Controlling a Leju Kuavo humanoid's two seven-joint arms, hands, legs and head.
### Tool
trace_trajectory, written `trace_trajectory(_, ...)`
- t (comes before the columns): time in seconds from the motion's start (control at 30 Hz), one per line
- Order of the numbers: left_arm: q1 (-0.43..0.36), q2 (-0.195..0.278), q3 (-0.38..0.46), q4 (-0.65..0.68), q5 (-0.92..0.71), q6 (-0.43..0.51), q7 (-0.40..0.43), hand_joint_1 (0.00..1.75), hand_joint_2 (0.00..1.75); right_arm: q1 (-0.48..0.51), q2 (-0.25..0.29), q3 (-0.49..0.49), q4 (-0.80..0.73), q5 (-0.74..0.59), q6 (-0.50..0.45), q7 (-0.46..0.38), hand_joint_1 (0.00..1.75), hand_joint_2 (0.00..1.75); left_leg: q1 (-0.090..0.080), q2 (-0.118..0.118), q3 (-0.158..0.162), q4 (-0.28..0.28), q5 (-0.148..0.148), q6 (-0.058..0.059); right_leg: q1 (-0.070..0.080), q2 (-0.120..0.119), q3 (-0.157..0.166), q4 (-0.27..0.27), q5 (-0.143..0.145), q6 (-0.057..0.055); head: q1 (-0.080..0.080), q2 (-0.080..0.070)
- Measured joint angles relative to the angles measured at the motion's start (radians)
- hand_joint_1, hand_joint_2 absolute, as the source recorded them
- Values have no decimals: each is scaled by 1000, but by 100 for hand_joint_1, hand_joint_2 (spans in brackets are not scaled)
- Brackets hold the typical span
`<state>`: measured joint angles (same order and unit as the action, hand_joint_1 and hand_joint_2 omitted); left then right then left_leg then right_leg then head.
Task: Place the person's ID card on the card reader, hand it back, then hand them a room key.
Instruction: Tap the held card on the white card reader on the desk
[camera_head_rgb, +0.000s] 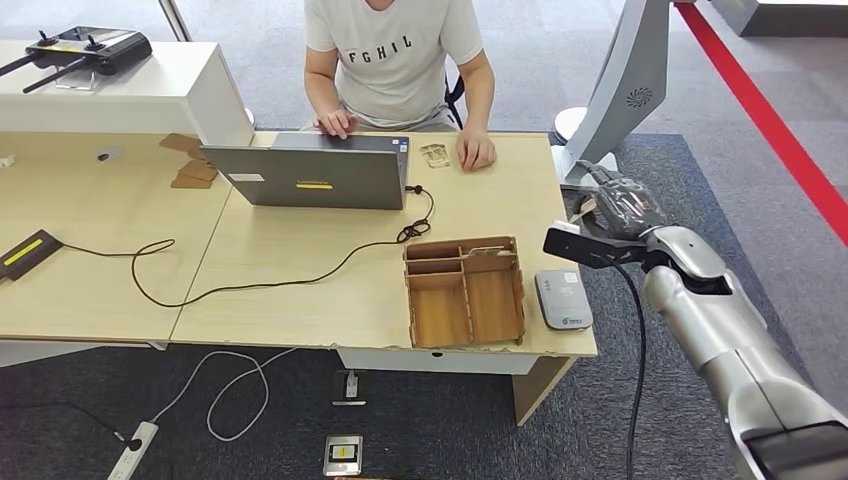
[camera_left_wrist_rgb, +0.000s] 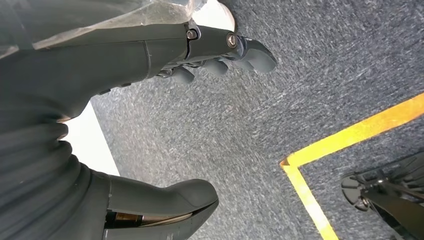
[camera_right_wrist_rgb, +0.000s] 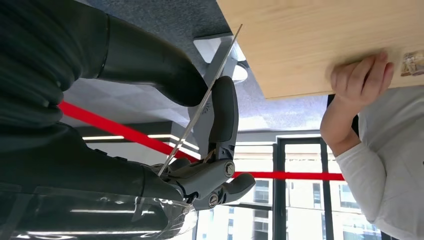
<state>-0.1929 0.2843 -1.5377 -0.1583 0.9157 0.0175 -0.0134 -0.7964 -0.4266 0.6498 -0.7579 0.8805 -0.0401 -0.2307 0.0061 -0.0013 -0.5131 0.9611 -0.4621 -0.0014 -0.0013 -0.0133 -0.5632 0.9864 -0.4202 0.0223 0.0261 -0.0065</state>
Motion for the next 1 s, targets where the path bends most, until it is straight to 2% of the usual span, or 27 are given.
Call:
trace_trajectory(0.23,0,8,0,0,10,-3,7,0,175,54,-22,19,-96,-10,16,8,175,175,0,0,0,0,0,0,0,0,0,0,0,0,0,0)
trace_trajectory(0.63,0,8,3,0,41,6,22,0,175,63,-21,49,-110,-43,26,-15,175,175,0,0,0,0,0,0,0,0,0,0,0,0,0,0)
trace_trajectory(1.0,-2,8,12,0,80,22,44,0,175,55,35,79,-41,-70,-7,-79,175,175,0,0,0,0,0,0,0,0,0,0,0,0,0,0)
